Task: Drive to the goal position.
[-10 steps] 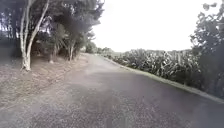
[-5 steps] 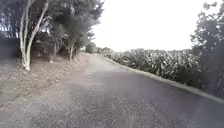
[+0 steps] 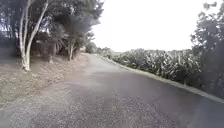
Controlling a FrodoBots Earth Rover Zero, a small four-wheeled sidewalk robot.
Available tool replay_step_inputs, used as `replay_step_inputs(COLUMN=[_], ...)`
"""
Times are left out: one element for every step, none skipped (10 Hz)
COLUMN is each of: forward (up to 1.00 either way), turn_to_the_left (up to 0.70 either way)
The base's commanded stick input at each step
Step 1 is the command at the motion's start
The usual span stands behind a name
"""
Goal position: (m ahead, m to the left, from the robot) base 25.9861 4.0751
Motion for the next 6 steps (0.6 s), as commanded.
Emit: replay_step_inputs(forward=[0.07,0.08,0.08,0.08,0.07,0.08], turn_to_the_left=[0.01,0.01,0.01,0.01,0.01,0.01])
